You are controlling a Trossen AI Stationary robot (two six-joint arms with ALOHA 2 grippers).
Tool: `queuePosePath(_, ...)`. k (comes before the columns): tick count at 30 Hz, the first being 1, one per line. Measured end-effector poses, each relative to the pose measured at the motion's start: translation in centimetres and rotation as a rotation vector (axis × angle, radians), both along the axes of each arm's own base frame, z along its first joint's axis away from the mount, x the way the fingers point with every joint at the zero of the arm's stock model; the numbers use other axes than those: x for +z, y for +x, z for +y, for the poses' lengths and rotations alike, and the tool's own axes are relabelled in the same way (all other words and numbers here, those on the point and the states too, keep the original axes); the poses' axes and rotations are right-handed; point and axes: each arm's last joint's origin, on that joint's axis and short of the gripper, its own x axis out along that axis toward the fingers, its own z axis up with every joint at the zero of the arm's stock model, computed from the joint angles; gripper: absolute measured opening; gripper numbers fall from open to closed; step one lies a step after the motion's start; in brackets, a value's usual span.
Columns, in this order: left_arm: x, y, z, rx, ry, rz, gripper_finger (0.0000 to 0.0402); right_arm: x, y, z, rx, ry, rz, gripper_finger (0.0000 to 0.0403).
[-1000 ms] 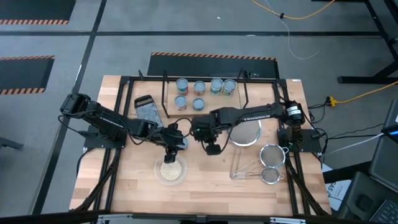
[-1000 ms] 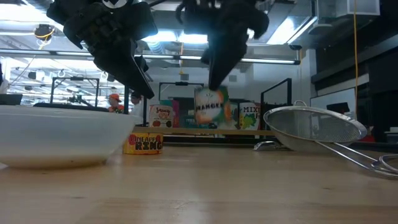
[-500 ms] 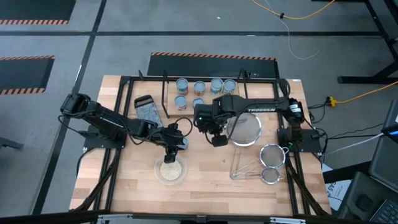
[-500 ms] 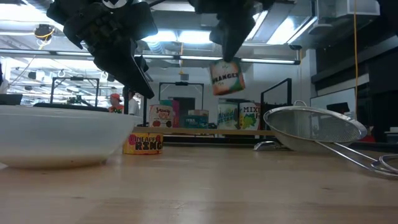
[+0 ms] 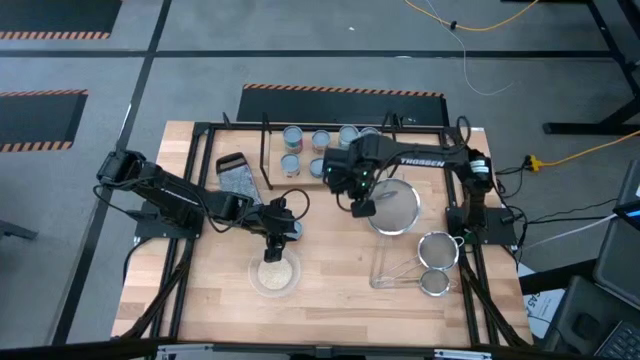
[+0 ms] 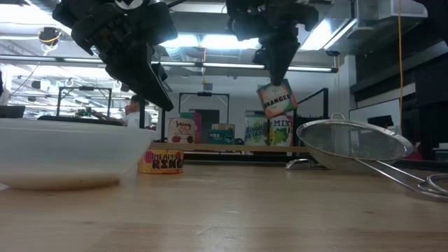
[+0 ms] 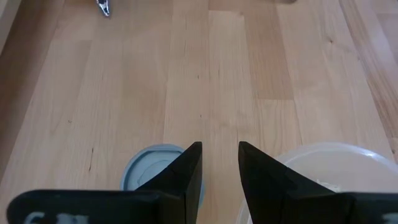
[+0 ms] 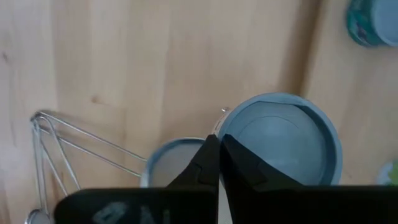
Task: Pick and place cans onto a shelf
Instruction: Put the green oranges can on the shelf
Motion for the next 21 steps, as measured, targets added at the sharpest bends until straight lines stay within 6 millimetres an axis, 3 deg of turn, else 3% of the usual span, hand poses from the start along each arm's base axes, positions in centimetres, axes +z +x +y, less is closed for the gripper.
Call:
queuePosePath(13,0.0,0.0,0.0,-0.018,0.018,-0.006,0.0098,0.0,-4.9,-5.4,-0.071,-0.058,-0.198,0.0010)
queuePosePath(21,0.1,0.1,0.0,-0.018,0.018,-0.009,0.0098,-2.8,-7.5,-9.7,-0.183,-0.064,-0.191,0.0010)
